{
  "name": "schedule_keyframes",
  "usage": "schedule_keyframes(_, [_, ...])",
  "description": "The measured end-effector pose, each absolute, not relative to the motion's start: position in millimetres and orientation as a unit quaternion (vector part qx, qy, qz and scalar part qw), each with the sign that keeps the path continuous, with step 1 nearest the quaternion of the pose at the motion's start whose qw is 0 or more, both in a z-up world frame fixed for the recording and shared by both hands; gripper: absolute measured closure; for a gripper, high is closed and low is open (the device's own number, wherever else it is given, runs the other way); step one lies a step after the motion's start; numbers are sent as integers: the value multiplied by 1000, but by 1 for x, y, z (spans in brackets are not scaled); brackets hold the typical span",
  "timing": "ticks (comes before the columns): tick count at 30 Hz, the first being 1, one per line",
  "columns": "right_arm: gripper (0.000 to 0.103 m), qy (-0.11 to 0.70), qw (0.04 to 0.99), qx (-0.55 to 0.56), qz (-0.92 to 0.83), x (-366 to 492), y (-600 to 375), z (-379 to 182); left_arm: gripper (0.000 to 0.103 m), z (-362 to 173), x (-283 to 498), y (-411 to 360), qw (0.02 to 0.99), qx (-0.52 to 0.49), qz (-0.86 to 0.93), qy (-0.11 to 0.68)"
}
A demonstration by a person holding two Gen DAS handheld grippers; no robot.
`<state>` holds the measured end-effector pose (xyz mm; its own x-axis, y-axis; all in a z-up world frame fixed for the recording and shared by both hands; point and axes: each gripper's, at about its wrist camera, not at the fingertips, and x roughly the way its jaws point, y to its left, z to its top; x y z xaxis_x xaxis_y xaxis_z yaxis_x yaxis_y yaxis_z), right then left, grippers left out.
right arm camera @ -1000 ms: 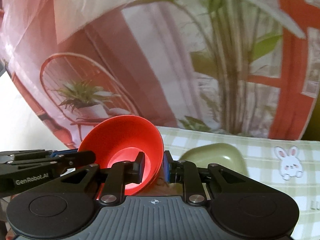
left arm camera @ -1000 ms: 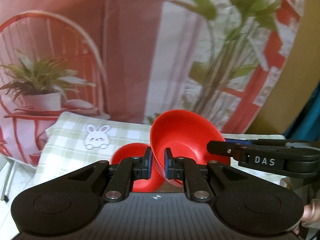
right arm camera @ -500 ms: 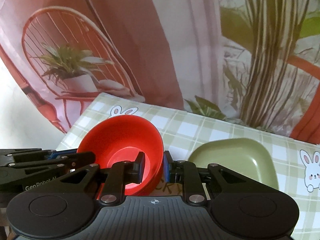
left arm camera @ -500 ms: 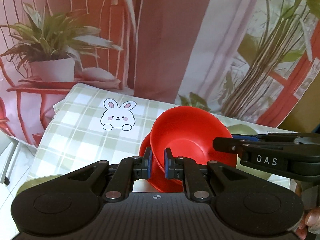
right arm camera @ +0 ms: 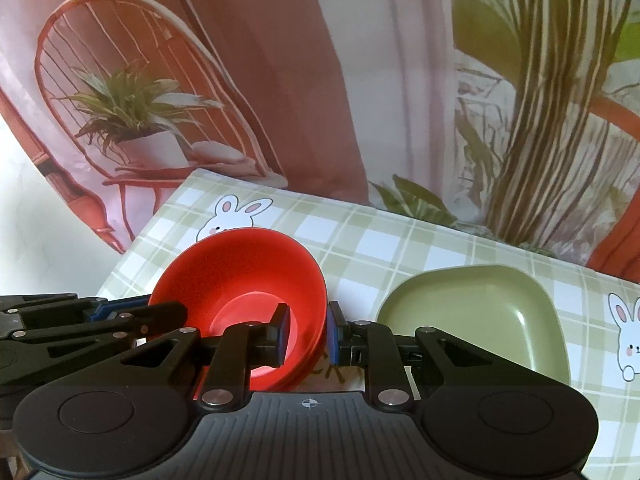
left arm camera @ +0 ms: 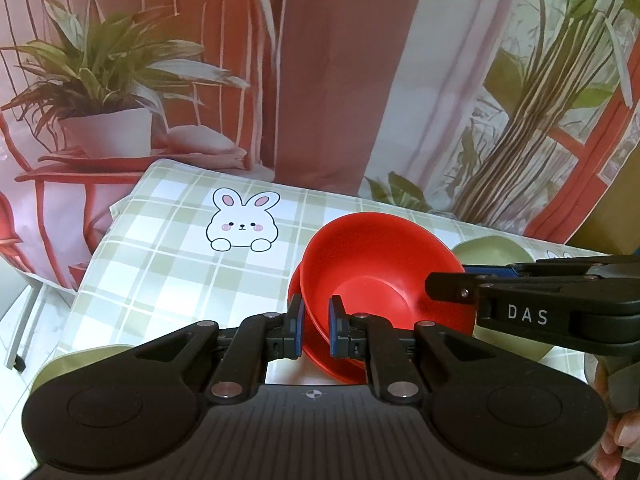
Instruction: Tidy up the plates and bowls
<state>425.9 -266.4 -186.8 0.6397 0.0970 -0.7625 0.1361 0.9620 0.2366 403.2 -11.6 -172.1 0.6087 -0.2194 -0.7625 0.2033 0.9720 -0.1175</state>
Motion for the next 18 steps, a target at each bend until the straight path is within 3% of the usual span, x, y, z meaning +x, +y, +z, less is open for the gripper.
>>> schedule_keyframes(12, [82, 430, 893, 129, -9, 429, -264, -190, 89, -179, 405, -14, 897, -1, -107, 430])
schedule_keyframes(16, [77, 428, 894, 132, -3, 426, -266, -189, 62, -179, 405, -11, 897, -2, -98, 430])
schedule_keyframes(18, [77, 424, 896, 130, 1, 423, -266, -186, 62, -176, 404, -8, 900, -5, -95, 425])
